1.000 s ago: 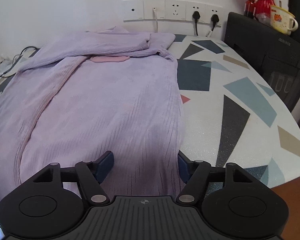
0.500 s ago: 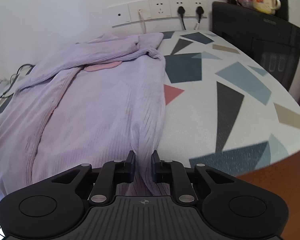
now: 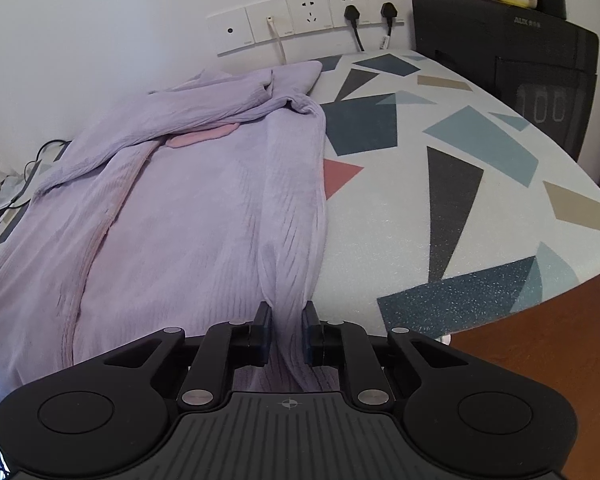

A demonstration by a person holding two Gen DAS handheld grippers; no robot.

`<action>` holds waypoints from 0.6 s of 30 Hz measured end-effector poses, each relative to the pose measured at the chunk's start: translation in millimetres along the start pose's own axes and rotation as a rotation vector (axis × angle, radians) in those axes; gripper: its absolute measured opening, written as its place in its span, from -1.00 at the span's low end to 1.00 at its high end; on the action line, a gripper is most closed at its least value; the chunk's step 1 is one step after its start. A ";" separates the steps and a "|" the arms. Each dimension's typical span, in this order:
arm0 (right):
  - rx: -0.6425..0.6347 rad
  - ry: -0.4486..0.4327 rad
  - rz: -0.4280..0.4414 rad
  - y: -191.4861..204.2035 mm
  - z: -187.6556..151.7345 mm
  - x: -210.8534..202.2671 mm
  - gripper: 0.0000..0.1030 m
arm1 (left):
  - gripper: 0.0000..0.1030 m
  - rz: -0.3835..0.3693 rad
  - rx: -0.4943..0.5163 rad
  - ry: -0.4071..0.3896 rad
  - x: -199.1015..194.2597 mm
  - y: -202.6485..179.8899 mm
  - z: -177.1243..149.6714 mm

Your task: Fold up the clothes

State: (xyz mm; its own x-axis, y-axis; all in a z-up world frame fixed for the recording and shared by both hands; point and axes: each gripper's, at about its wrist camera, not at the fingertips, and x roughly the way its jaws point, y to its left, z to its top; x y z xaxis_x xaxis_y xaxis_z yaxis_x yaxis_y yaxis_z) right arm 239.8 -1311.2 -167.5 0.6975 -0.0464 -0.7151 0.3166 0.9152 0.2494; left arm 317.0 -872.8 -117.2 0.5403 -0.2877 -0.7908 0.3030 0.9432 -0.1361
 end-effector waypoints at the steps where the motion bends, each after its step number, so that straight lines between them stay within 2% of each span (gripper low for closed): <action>1: -0.001 0.000 0.002 0.1 0.3 -0.5 -0.75 | -0.72 -0.003 -0.003 -0.012 -2.4 -0.1 -0.3; 6: -0.006 -0.026 0.040 -3.6 1.7 -13.4 -0.75 | -0.73 -0.038 -0.010 -0.072 -18.3 -2.7 -2.7; 18: -0.026 -0.011 0.069 -7.5 -18.0 -50.6 -0.75 | -0.73 -0.095 -0.029 -0.088 -41.2 -1.8 -31.7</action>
State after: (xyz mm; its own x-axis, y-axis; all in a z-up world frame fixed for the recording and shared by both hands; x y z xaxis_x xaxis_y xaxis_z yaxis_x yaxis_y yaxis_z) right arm 190.5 -1308.5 -144.9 0.7240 0.0129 -0.6897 0.2509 0.9264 0.2807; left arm 269.3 -857.3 -103.3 0.5775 -0.3880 -0.7183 0.3340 0.9151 -0.2258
